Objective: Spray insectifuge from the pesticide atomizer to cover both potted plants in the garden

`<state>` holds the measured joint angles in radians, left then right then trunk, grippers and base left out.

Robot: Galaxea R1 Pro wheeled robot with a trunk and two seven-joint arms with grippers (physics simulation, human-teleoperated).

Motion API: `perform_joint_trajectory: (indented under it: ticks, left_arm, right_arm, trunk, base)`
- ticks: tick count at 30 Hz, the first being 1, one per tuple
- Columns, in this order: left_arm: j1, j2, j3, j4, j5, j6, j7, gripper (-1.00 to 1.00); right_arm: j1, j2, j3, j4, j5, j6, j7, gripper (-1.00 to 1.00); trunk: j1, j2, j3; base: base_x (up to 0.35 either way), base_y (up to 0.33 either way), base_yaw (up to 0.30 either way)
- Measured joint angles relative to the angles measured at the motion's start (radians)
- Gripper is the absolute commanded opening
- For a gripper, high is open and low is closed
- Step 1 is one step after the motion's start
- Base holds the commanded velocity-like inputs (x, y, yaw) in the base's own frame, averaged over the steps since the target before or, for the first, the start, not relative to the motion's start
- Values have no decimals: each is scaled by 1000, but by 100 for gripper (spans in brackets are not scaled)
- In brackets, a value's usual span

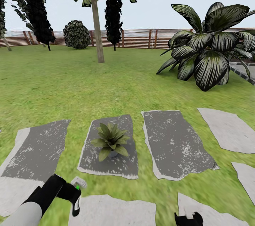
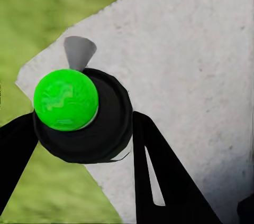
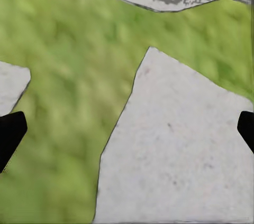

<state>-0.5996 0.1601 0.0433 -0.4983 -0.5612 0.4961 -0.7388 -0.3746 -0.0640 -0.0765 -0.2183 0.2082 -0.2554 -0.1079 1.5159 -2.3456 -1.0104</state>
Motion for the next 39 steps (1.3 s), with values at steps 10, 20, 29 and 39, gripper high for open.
perform_joint_trajectory:
  ticks: [10,20,29,39]
  left_arm:
    - [-19,2,-2,-59,2,104,1,-100]
    - [-20,4,-2,-65,1,106,1,-100]
    - [-24,9,-3,-65,5,90,-8,-100]
    - [-26,9,-4,-65,5,98,-8,-100]
  right_arm:
    - [2,2,1,2,-34,-2,-1,100]
    - [3,4,1,3,-33,0,-1,100]
    - [12,5,2,7,-32,-71,-2,100]
    - [12,2,3,4,-30,-77,0,100]
  trunk:
    - [0,0,0]
    - [-1,0,0]
    - [0,0,0]
    - [0,0,0]
  base:
    - [1,0,0]
    - [251,39,0]
    - [99,7,0]
    - [77,0,0]
